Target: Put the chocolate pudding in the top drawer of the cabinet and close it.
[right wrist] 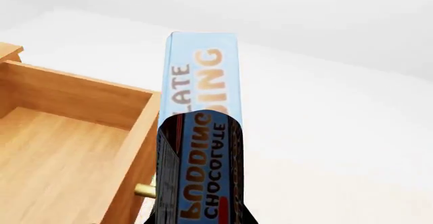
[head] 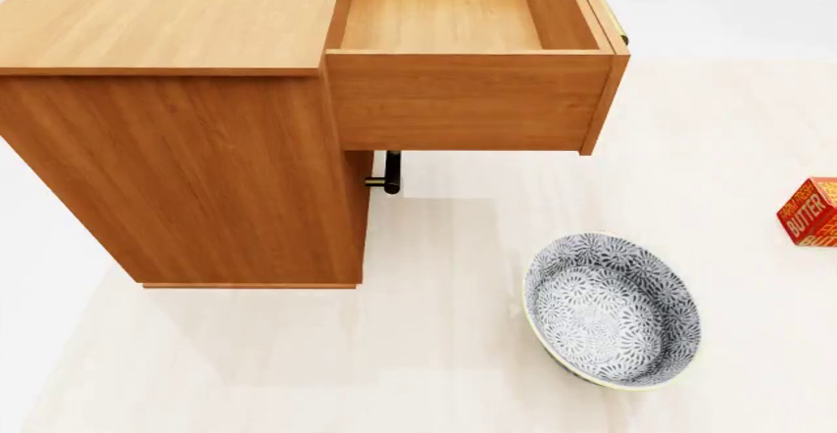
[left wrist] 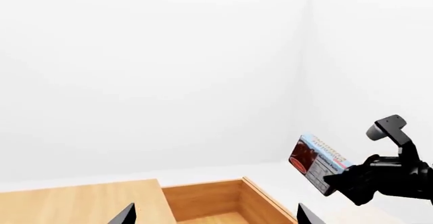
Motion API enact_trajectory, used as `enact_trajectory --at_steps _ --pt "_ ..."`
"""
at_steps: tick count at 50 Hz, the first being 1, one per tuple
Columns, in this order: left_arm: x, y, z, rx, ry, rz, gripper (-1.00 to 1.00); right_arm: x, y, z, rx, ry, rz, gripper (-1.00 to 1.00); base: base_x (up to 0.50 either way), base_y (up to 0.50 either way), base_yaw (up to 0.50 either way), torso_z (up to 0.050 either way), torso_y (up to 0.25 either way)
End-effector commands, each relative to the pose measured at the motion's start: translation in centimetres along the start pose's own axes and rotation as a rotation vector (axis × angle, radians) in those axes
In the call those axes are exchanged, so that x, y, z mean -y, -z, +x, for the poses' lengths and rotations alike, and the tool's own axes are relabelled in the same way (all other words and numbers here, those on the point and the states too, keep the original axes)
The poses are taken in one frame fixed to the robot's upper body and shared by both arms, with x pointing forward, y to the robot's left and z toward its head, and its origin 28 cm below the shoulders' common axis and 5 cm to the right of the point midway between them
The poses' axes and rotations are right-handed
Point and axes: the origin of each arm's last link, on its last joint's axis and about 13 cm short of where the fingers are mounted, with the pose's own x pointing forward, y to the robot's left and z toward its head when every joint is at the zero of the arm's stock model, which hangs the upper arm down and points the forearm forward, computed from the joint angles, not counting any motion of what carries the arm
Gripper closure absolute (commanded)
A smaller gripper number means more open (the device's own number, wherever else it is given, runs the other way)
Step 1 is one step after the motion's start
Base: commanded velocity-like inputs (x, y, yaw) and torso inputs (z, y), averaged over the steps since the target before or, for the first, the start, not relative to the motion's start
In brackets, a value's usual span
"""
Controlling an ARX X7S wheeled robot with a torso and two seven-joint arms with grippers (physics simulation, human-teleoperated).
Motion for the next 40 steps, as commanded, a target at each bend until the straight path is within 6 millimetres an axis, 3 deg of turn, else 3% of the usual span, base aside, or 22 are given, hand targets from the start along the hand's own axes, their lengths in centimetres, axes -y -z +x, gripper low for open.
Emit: enact_trajectory --at_steps 1,15,40 --pt "0.0 -0.1 -0.2 0.005 -0.001 0.009 -1.00 -2.4 -3.1 -1.5 0.009 -0.141 -0.038 1.00 0.00 0.00 0.00 0.000 0.000" --pt "0.0 0.0 -0.1 0.008 0.005 0.007 -1.00 -5.9 -3.6 -0.3 -0.011 -0.310 -0.073 1.00 0.00 0.00 0.00 0.000 0.000" --pt "0.1 0.0 0.4 0.006 0.016 0.009 -1.00 -10.6 -0.5 2.8 -0.121 -0.375 0.062 1.00 0.00 0.00 0.00 0.000 0.001"
